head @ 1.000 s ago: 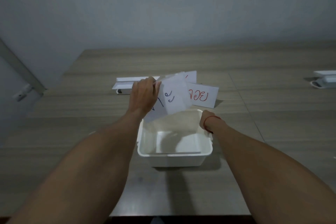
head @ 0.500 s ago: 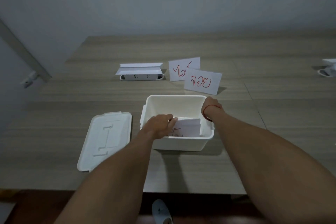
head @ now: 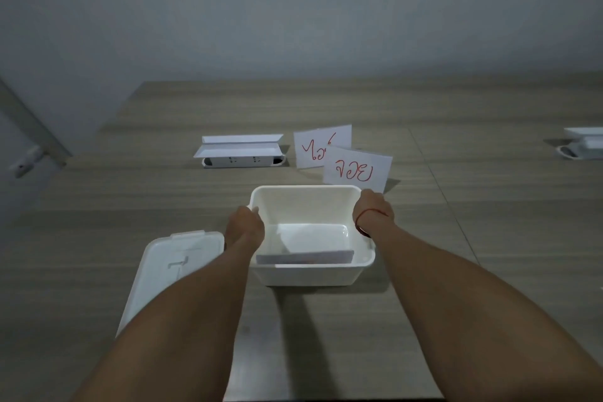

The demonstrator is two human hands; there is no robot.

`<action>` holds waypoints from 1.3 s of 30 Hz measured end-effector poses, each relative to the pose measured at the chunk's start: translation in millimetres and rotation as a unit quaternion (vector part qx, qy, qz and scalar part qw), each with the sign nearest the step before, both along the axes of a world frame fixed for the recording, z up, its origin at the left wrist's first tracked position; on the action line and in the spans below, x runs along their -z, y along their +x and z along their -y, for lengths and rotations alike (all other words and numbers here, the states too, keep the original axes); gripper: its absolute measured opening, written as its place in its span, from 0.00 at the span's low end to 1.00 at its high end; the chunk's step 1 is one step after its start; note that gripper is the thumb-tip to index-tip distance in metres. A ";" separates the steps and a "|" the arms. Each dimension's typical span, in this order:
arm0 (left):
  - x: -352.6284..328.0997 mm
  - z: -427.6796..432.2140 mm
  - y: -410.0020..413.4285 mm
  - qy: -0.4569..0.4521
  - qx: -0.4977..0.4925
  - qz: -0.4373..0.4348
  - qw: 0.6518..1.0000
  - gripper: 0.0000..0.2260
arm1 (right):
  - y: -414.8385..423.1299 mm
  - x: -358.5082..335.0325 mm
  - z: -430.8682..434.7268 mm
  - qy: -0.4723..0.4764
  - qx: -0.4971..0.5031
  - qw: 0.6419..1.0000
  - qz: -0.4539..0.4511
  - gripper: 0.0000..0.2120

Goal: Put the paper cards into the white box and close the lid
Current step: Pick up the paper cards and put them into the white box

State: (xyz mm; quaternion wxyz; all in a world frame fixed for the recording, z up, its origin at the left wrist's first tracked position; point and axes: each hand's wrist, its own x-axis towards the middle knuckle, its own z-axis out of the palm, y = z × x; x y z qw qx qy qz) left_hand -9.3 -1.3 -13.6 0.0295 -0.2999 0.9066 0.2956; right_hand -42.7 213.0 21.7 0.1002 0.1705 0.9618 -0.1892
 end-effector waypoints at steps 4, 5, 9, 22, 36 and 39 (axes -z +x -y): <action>-4.1 10.4 -41.2 -0.005 -0.006 -0.006 1.000 0.20 | -40.6 -3.5 12.2 -0.006 0.001 1.000 -0.006 0.17; -5.1 13.1 -50.7 -0.005 -0.007 -0.004 1.000 0.20 | -50.6 -4.6 15.7 -0.009 -0.002 1.000 -0.007 0.17; -4.9 23.3 -82.5 -0.009 -0.008 -0.003 1.000 0.20 | -78.6 -3.9 22.5 -0.015 -0.009 1.000 -0.016 0.17; 9.7 25.0 -96.9 -0.019 -0.052 -0.013 0.998 0.24 | -145.8 24.9 -15.3 0.032 0.001 0.991 -0.132 0.20; 8.5 20.9 -95.2 -0.016 -0.053 -0.036 0.998 0.24 | -145.1 20.8 -21.0 0.094 -0.065 0.981 -0.155 0.14; 4.5 18.4 -91.3 -0.010 -0.046 -0.034 0.998 0.23 | -147.0 -17.0 -20.5 0.083 -0.107 0.965 -0.225 0.16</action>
